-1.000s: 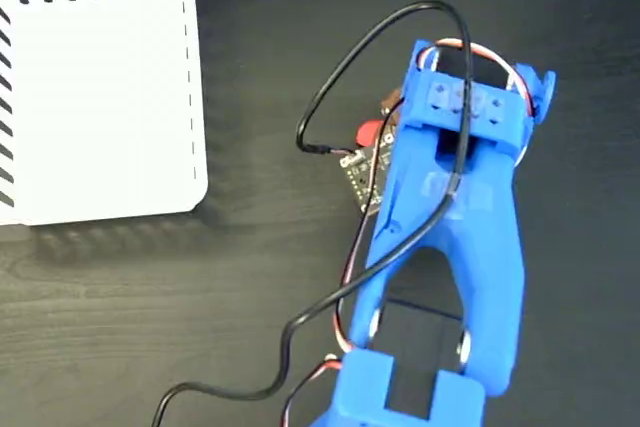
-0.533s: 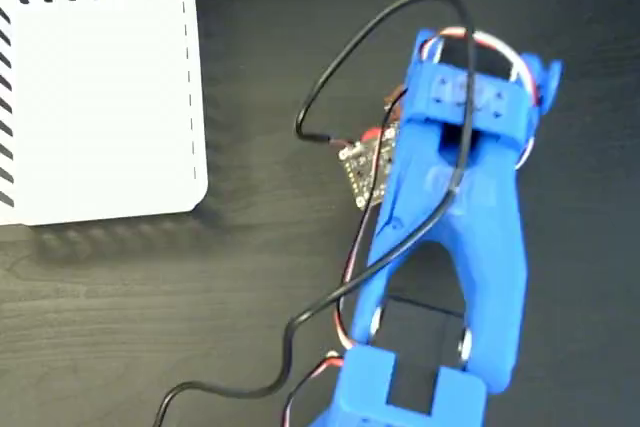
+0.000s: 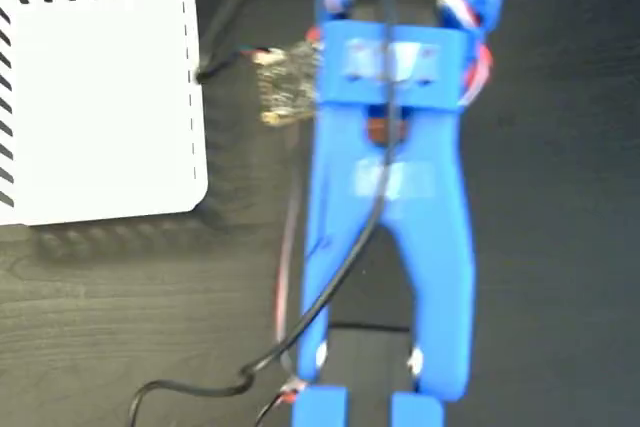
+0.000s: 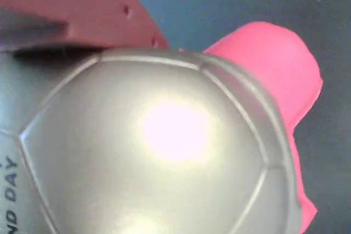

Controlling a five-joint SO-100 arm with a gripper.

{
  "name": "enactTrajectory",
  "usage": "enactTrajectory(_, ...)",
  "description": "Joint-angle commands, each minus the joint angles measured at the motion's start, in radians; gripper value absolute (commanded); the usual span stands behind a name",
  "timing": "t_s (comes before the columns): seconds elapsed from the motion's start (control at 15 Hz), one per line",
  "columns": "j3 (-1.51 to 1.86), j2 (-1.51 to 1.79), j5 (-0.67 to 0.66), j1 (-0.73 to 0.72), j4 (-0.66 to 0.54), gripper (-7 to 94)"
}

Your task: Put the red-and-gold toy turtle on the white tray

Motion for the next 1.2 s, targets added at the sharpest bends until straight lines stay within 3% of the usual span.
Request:
enactTrajectory(0.0, -0.038, 0.130, 0.021, -0.025, 0.005, 0)
enactTrajectory(0.2, -0.018, 0.149, 0.101, -0.123, -0.052, 0)
enactTrajectory(0.67, -0.178, -0.006, 0.376, -0.555, -0.144, 0)
enactTrajectory(1.13, -0.492, -0.327, 0.479, -0.612, -0.218, 0)
